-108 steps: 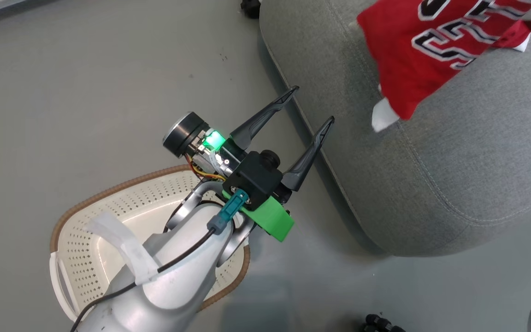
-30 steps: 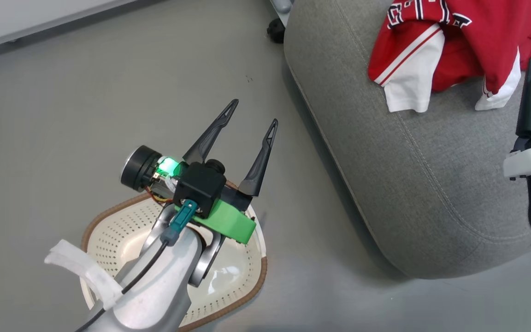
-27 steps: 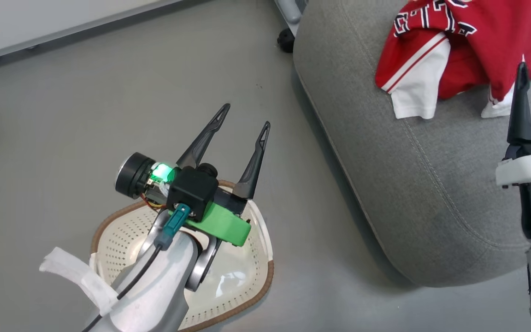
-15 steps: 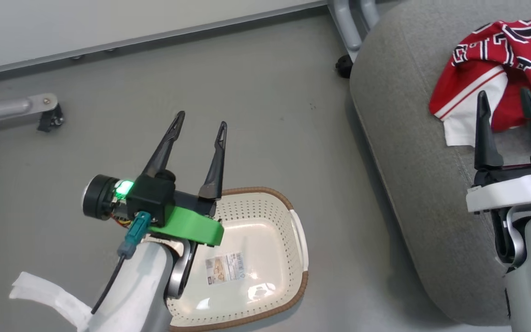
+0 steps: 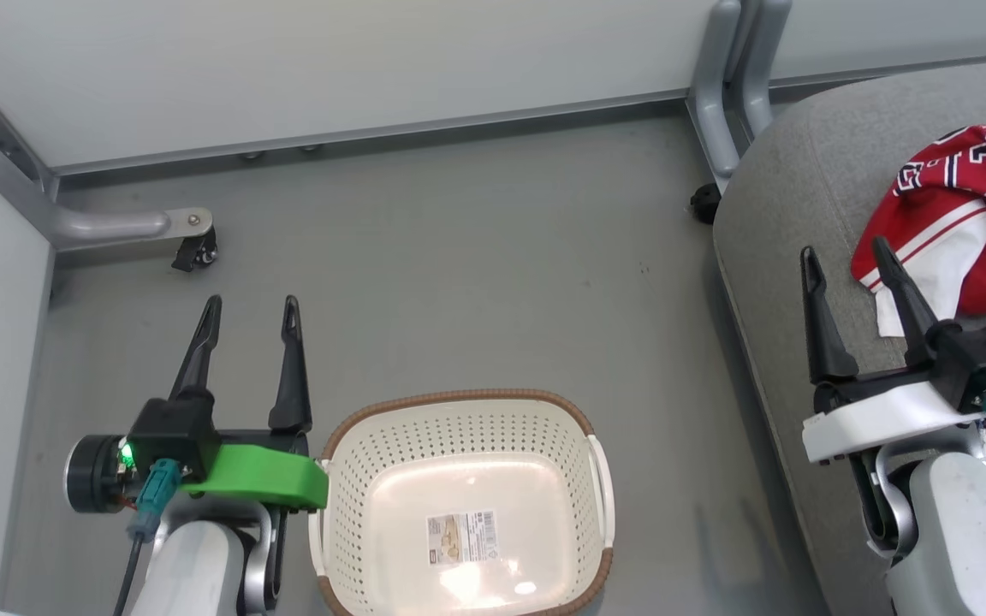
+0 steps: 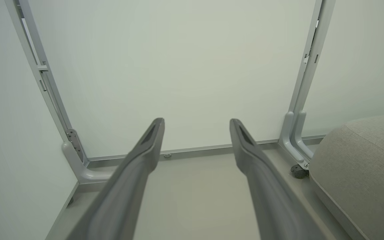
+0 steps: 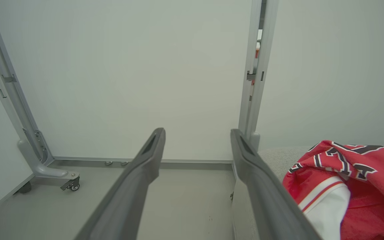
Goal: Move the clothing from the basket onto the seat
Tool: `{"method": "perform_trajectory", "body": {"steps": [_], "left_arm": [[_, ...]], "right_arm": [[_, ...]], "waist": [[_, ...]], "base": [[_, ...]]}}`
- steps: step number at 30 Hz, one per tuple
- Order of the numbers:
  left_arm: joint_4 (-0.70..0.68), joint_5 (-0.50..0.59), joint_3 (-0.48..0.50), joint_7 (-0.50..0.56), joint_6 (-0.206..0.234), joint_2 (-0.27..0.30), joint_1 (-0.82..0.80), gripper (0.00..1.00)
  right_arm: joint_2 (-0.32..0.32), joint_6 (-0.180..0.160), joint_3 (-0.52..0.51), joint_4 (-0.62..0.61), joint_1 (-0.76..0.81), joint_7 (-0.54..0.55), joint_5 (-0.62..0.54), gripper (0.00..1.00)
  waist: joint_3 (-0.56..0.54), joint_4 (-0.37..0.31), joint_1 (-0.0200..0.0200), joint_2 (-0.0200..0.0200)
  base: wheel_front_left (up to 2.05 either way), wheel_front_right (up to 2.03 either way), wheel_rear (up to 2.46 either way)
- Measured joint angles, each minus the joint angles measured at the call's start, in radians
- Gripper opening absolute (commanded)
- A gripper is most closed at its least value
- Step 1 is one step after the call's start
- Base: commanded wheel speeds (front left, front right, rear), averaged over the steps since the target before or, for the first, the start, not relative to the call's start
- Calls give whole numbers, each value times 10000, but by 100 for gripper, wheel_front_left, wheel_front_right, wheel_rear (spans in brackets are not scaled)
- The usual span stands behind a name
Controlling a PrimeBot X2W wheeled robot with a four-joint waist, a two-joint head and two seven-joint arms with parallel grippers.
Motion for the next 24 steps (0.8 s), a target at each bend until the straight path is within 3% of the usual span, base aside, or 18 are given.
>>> {"method": "perform_trajectory", "body": {"steps": [13, 24], "left_arm": [[52, 445, 1197, 0, -265, -280, 1335, 100], [-48, 711, 1407, 0, -731, -535, 1667, 100]], "right_arm": [[326, 0, 506, -345, 1491, 0, -50, 100], [385, 0, 380, -702, 2452, 0, -86, 100]], "waist": [[-911, 203, 0, 0], [-1395, 292, 0, 0]], "base": [[0, 0, 0], [0, 0, 0]]}}
